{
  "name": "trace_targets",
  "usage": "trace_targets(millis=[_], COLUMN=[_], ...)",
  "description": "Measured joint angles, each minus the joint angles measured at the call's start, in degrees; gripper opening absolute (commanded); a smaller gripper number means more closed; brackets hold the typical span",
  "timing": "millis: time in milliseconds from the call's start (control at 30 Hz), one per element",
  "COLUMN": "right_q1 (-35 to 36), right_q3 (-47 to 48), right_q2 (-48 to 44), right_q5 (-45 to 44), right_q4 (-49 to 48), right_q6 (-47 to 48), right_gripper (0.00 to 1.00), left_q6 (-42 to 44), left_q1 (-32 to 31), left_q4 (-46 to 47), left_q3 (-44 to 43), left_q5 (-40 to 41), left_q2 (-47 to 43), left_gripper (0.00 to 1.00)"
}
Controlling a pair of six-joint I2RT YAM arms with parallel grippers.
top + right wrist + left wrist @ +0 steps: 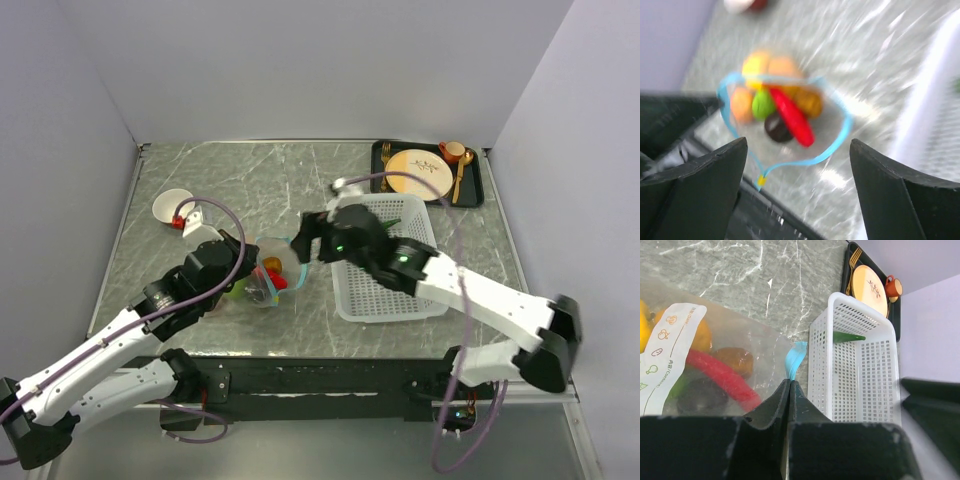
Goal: Place the food in the zip-top bag and seal the zipper
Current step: Adjust the fake vegetable in the bin.
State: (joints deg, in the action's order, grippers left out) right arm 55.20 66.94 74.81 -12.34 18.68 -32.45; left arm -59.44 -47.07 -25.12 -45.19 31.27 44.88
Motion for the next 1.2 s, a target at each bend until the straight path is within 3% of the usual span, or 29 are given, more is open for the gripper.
trace_targets(millis=[200,333,467,700,1200], right_q1=[-12.2,-22.6,-28.6,-32.4,-32.7], right_q3=[-3.5,-7.5,-8.1,-7.1,0.6], right_q2=[-6.2,-2.7,4.1,13.1,23.3], right_q5=[-3.8,-2.3,1.4,6.9,9.6], right_q4=[0.8,3.5,4.8,4.3,1.3], right_q6=[0.1,-0.8,-2.2,-5.7,-8.7], right_gripper=[0.94,0.94,0.91,0.90,0.89], left_q6=[0.0,0.0,0.0,0.0,0.0], left_q1=[0.0,0.0,0.0,0.0,0.0], left_q4=[0.0,0.1,0.3,0.1,0.2], left_q3=[0.0,0.0,0.1,0.1,0.1], left_q5=[0.0,0.0,0.0,0.0,0.6], left_q2=[0.0,0.1,0.7,1.2,1.0], left_gripper=[0.05,0.05,0.05,0.06,0.06])
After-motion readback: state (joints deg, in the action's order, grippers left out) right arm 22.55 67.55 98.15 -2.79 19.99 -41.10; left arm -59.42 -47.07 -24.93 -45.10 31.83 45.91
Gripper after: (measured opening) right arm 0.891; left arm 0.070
